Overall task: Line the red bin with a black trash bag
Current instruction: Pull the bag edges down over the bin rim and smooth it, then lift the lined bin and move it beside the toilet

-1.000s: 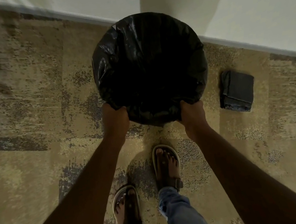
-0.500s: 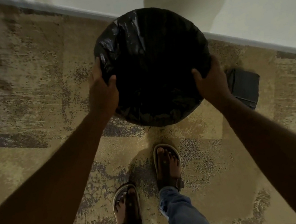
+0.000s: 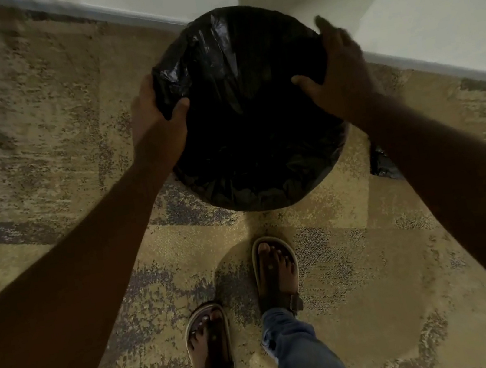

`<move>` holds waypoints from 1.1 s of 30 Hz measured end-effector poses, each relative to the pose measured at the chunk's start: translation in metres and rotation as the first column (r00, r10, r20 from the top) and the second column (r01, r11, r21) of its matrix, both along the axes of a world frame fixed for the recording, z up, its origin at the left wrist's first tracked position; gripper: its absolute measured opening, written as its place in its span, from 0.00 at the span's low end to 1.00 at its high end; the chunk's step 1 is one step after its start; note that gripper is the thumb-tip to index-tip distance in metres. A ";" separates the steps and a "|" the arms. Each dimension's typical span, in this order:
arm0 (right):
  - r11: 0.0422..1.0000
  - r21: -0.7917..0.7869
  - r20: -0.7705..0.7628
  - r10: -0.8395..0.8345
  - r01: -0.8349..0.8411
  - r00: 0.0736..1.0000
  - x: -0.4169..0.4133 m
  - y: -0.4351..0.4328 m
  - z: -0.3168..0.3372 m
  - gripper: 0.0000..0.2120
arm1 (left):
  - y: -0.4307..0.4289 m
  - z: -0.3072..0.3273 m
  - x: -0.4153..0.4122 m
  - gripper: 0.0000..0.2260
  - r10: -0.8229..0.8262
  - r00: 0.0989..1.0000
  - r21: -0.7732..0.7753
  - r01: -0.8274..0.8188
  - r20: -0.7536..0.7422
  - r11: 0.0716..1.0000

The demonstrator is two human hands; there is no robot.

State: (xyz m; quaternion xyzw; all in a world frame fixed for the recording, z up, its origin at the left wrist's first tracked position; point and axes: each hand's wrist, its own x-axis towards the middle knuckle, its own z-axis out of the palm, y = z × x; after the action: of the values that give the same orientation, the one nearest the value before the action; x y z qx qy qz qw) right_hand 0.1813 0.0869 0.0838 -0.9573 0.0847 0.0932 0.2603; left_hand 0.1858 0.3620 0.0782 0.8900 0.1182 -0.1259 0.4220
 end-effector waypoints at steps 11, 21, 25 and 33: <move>0.938 0.181 -0.200 -0.259 0.296 0.945 0.025 -0.002 -0.002 0.41 | 0.000 0.004 0.011 0.29 0.115 0.979 0.002 -0.116 -0.171 0.993; 0.895 0.198 -0.386 -0.304 0.400 0.871 -0.035 -0.006 0.023 0.28 | 0.014 0.028 -0.008 0.17 0.166 0.791 0.022 -0.190 -0.589 0.982; 0.869 0.201 -0.469 -0.319 0.452 0.823 -0.044 0.003 0.018 0.22 | 0.024 0.016 -0.013 0.21 0.129 0.833 -0.017 -0.164 -0.539 0.986; 0.866 0.045 -0.445 -0.429 0.498 0.786 -0.048 0.018 0.021 0.19 | 0.034 0.020 -0.020 0.21 0.086 0.865 -0.035 -0.118 -0.494 0.992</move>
State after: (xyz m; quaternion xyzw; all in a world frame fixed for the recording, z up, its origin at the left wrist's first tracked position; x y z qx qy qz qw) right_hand 0.1332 0.1049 0.1047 -0.8397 0.3638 0.2367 0.3265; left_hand 0.1662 0.3961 0.0982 0.8072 0.2645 -0.3292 0.4124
